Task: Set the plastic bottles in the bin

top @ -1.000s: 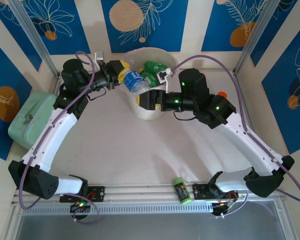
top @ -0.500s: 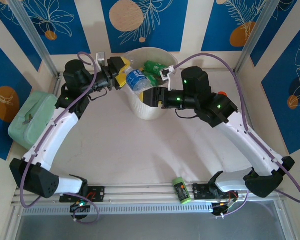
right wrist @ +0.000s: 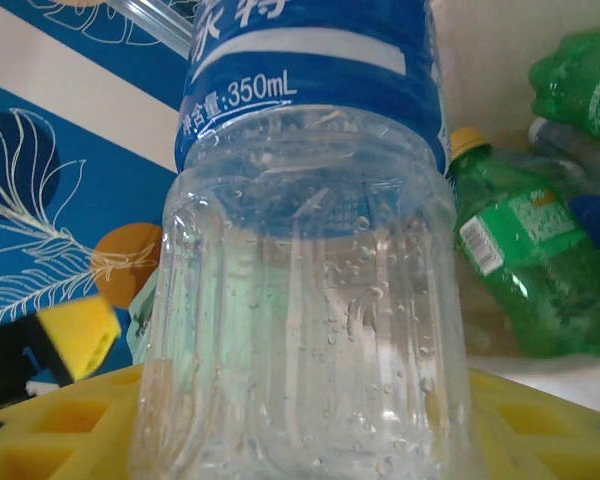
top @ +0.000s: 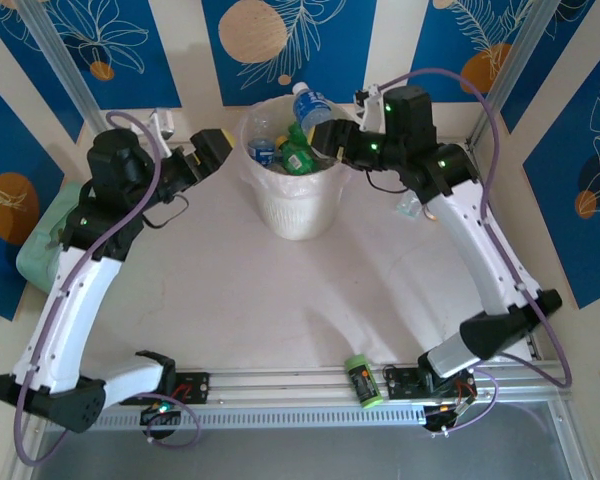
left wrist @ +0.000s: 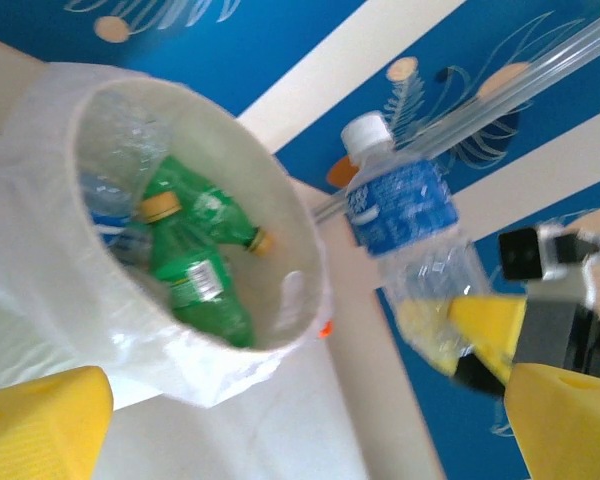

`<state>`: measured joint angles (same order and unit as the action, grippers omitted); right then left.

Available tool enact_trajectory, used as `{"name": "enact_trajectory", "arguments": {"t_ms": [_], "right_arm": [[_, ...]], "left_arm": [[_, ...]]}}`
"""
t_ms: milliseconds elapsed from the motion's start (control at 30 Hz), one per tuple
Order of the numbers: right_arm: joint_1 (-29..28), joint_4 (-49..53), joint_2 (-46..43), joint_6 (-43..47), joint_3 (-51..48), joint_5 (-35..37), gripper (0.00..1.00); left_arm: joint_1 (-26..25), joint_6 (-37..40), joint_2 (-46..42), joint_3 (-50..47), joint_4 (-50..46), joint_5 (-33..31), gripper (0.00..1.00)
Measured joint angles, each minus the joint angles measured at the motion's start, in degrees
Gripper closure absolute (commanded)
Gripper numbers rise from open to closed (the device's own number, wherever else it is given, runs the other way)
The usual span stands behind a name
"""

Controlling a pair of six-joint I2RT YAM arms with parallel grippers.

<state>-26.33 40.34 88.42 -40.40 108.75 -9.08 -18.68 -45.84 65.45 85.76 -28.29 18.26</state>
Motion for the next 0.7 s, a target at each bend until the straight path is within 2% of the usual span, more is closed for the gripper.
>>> {"name": "enact_trajectory", "arguments": {"t_ms": [267, 500, 700], "right_arm": [[2.67, 6.12, 13.6, 3.43, 14.34, -0.61, 0.42], [3.8, 9.73, 22.05, 5.11, 22.58, -0.22, 0.41], [4.52, 11.69, 26.53, 5.84, 27.65, -0.11, 0.21]], "left_arm": [[0.0, 4.37, -0.87, -7.91, -4.37, -4.39, 0.04], [0.0, 5.73, -0.85, -9.27, -5.38, -5.99, 0.05], [0.0, 5.92, -0.85, -10.19, -5.29, -7.02, 0.05]]}}
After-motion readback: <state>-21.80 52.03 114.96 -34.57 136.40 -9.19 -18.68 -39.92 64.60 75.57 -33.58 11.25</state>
